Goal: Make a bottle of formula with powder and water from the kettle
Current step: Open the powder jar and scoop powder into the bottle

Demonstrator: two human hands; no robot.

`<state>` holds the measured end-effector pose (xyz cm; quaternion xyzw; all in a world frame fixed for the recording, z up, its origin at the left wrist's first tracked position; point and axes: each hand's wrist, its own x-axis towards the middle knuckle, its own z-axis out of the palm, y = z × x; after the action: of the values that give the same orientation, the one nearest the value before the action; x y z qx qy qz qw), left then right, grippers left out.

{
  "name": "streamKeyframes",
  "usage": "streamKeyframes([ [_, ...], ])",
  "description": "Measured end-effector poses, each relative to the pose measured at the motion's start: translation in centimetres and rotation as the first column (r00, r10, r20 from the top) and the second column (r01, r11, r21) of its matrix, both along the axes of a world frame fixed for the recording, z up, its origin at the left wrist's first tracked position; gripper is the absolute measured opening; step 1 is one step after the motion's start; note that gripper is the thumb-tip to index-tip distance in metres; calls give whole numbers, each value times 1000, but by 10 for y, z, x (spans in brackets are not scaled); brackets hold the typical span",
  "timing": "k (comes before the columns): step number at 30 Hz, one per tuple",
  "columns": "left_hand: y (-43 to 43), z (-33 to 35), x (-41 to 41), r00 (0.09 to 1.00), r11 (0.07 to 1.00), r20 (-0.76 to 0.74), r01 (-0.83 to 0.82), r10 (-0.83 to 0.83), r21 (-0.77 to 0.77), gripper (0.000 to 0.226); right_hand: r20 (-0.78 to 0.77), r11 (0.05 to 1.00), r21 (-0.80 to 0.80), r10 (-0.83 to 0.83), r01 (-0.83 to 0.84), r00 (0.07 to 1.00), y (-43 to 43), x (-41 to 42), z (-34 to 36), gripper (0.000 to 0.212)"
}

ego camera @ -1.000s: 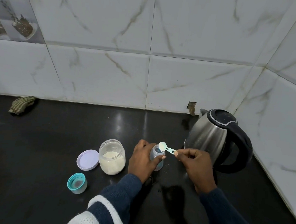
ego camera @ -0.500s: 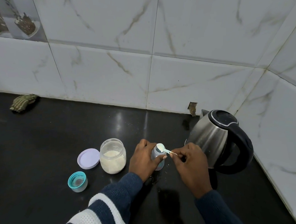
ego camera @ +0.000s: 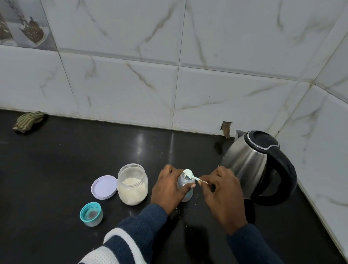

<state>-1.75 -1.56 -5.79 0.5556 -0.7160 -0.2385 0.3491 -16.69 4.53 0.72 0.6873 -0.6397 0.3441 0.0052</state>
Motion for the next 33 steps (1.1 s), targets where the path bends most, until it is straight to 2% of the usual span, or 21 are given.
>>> streamKeyframes([
  [3,0,1,0,1000,1000,3,1,-1,0,42,76,999,34,-28,25,997,-4,0,3,6],
  [10,1,1,0,1000,1000,7,-6,6,9,43,68,994,95,-55,49,996,-3,-1,7,6],
  [13,2,2,-1,1000,1000,7,-5,5,-2,44,171,992,112,-75,56,982,-2,1,10,7],
  [15,2,3,-1,1000,1000,11,-6,6,-5,43,317,984,163,-116,66,941,-3,0,9,9],
  [18,3,3,0,1000,1000,12,-4,4,0,43,609,955,296,-206,22,766,-4,-5,5,9],
  [21,5,4,1,1000,1000,22,-9,9,0,44,837,922,378,-303,-80,455,-2,-6,9,3],
  [23,7,5,1,999,1000,31,-16,16,4,51,903,911,387,-342,-145,261,0,-4,14,5],
  [24,8,5,1,999,1000,32,-25,25,0,58,910,907,388,-349,-163,225,0,-2,15,9],
  [26,13,5,5,999,999,11,-51,52,-11,70,911,909,374,-322,-183,258,-4,4,16,14],
  [29,36,2,16,996,997,-53,-77,75,-24,67,912,923,307,-216,-232,348,-12,25,27,4],
  [33,81,3,44,964,983,-214,-175,159,-59,44,792,909,267,-18,-320,610,-29,66,41,12],
])
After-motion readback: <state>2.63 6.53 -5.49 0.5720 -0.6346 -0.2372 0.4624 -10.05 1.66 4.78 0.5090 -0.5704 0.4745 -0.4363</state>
